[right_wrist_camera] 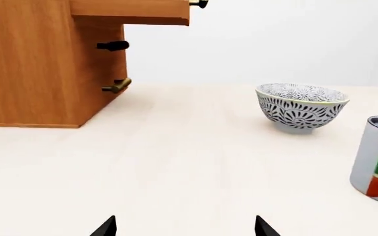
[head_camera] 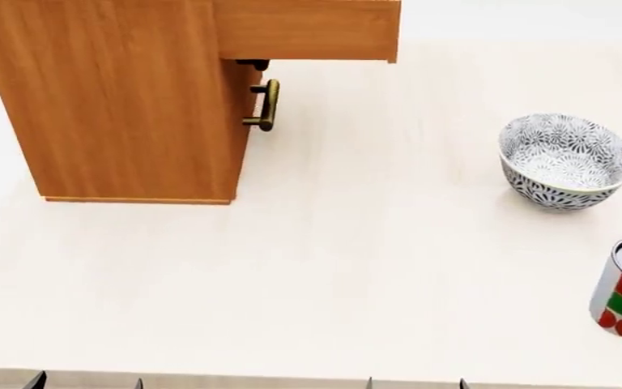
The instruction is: Put the bowl on top of the cabinet.
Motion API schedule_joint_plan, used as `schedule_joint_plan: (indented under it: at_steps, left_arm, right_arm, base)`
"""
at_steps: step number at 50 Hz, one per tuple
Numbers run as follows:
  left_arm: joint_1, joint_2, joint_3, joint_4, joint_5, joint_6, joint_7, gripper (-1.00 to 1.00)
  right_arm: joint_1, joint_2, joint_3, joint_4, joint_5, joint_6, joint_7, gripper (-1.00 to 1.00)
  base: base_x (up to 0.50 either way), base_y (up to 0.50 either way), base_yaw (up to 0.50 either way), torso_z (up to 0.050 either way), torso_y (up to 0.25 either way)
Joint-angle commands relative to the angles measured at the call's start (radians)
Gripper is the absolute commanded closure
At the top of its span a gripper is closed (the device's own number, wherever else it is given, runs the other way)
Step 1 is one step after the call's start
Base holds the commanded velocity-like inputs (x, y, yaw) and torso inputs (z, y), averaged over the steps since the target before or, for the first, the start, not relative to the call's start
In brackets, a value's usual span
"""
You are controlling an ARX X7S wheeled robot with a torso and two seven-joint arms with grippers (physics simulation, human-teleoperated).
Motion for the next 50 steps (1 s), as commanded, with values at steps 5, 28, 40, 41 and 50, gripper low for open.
schedule_joint_plan:
  at_steps: [5,28,40,41,50]
  left_arm:
    - [-0.004,-0.014,0.021,-0.003,-0.004,-0.01,-0.016,-1.0]
    - [-0.085,-0.091,-0.01,0.642,-0.21,-0.642,-0.047,-1.0]
    - [-0.114,-0.106,-0.04,0.851,-0.23,-0.774,-0.116,-1.0]
    - [-0.111,-0.108,-0.04,0.857,-0.23,-0.775,-0.118,-1.0]
    - [-0.099,-0.13,-0.021,0.867,-0.197,-0.754,-0.136,-1.0]
  right_arm:
    - [-0.001,0.013,-0.012,-0.005,0.016,-0.001,0.017,-1.0]
    - [0.099,0.117,0.066,-0.612,0.297,0.668,0.124,-1.0]
    - [0.086,0.174,0.124,-0.897,0.365,0.826,0.185,-1.0]
    - [0.091,0.175,0.123,-0.9,0.368,0.835,0.188,-1.0]
    - [0.085,0.174,0.124,-0.905,0.377,0.828,0.193,-1.0]
  base:
    - [0.0,0.5,0.0,0.0,0.0]
    - [0.0,0.11,0.0,0.0,0.0]
    - [0.0,0.0,0.0,0.0,0.0]
    - [0.0,0.0,0.0,0.0,0.0]
    - [0.12,0.0,0.0,0.0,0.0]
